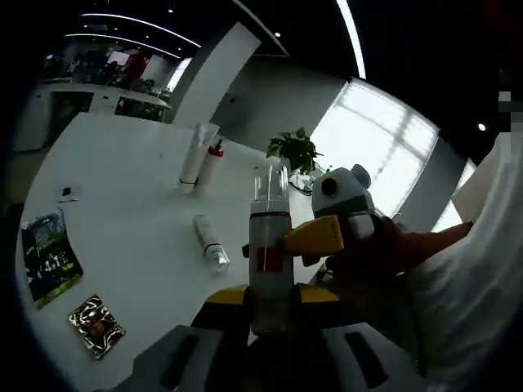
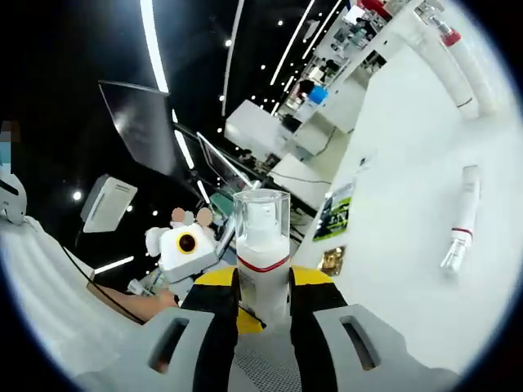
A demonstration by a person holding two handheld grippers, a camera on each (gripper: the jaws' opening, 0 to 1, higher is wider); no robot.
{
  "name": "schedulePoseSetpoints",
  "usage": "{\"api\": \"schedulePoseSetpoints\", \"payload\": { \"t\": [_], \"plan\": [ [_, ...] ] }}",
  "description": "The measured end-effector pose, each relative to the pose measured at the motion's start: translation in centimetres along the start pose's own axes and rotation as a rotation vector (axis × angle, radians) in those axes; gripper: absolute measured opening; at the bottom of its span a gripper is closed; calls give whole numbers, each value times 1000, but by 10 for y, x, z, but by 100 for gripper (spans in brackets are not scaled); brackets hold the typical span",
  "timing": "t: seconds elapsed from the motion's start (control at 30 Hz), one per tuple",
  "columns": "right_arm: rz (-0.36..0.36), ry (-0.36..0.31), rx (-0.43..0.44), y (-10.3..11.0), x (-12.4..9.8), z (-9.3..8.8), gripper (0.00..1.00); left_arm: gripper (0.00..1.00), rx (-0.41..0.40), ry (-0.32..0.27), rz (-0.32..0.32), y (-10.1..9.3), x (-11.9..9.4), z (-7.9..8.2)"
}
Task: Arrange the skincare products in the storage area until every visible bottle or jar stands upright without overlapping.
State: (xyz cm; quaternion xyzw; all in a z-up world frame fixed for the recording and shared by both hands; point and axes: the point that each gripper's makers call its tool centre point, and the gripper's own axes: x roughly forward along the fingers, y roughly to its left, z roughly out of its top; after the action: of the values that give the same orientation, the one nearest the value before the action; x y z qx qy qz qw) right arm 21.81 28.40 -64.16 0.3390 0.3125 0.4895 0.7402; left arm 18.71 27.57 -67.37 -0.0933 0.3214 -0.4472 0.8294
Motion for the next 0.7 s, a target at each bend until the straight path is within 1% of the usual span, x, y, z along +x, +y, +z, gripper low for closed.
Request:
{"api": "schedulePoseSetpoints", "payload": {
  "t": [0.03,0.07,0.1,0.13,0.17,0.2,0.23,0.33,0.37,0.4,0.43,0.47,0.5,0.53,0.57,0.6,0.63,0.67,0.7],
  "plan": [
    [-20,-3,18,-3,-1,0,22,20,24,15,22,1,1,-3],
    [-16,-13,20,-2,-1,1,23,20,45,33,33,2,1,-6],
    [-27,-22,44,-4,-2,3,23,20,87,50,59,3,2,-9],
    [-50,-59,72,-9,-3,9,24,20,105,62,73,3,3,-11],
    [-56,-58,84,-10,-4,9,24,20,122,78,82,3,3,-14],
    [-64,-51,102,-12,-5,8,24,20,162,83,97,5,4,-14],
    [-68,-44,105,-14,-6,7,23,20,178,91,108,5,4,-16],
    [-77,-21,91,-15,-7,2,21,20,160,102,88,3,6,-18],
    [-75,-21,90,-15,-10,2,21,20,167,97,83,2,5,-18],
    [-70,-28,95,-15,-12,4,21,21,176,85,73,1,5,-15],
    [-66,-30,95,-14,-13,5,21,21,163,73,53,0,6,-14],
    [-61,-26,98,-14,-14,6,21,21,133,65,36,-1,5,-12],
    [-52,-28,97,-13,-16,8,21,21,131,54,14,-4,5,-10],
    [-34,-28,86,-10,-17,10,21,21,84,37,-39,-10,6,-8],
    [-19,-15,69,-8,-19,9,21,21,35,37,-69,-13,5,-7],
    [8,-4,34,-2,-21,10,21,22,-14,20,-102,-16,5,-3],
    [25,0,9,2,-22,11,20,22,-29,7,-132,-18,4,-1],
    [50,16,-6,8,-24,10,20,23,-73,0,-172,-22,3,1],
    [71,21,-16,12,-25,10,20,24,-100,0,-198,-25,2,1]
  ]
}}
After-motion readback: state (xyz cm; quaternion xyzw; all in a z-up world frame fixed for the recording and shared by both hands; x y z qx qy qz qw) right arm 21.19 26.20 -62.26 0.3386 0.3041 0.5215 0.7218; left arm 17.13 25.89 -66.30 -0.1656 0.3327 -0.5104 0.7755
